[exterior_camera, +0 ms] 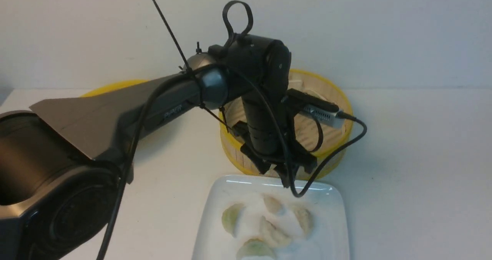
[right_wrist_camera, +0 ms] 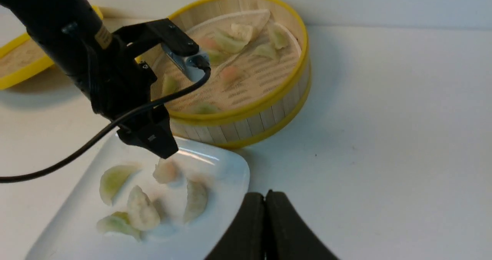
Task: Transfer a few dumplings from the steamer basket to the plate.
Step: Use the left arm to put the dumpling into the plate, then use the right arm to grab a dumpling from inside the steamer
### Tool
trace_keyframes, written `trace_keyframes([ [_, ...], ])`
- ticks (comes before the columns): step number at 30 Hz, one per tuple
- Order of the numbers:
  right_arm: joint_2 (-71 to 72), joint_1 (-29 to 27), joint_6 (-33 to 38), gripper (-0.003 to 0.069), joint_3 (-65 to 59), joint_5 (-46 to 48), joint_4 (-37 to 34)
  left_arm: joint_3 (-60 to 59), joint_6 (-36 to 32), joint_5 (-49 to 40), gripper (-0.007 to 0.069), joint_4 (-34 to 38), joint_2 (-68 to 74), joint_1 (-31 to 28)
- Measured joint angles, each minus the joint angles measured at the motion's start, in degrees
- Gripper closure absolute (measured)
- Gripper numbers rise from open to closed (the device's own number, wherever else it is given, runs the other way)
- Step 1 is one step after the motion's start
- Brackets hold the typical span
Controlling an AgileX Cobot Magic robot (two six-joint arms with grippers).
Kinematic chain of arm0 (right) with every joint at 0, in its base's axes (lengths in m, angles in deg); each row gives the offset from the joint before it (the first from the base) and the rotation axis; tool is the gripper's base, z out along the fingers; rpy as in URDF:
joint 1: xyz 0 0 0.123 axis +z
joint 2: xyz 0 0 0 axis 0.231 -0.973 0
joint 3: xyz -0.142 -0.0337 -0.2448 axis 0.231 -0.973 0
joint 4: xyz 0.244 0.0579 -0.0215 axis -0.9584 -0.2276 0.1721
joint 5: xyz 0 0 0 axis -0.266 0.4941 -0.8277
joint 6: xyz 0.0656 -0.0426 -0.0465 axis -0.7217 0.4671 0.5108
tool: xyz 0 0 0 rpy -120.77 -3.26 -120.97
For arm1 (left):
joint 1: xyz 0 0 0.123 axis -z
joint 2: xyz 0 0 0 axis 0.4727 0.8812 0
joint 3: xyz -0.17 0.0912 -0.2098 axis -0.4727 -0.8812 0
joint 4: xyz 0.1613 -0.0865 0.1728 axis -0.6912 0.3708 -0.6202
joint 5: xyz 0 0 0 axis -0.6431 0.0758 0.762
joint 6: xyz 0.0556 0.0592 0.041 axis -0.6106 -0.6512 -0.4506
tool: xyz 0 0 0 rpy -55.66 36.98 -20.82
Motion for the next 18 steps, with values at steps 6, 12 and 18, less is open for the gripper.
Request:
trace_keyframes([
  [6, -7.2, 0.0, 3.3, 0.0673, 0.2, 0.4, -3.5, 0.3, 1.3, -1.1, 0.0587, -4.7, -7.4, 0.0],
  [12, -18.6, 0.0, 8.0, 0.0673, 7.5, 4.8, -6.5, -2.5, 2.0, -1.3, 0.0631, -5.2, -20.4, -0.1],
  [18, -30.8, 1.8, 10.5, 0.0672, 19.2, 6.9, -7.0, -13.1, 2.4, -1.5, 0.0631, -5.2, -36.0, -0.1],
])
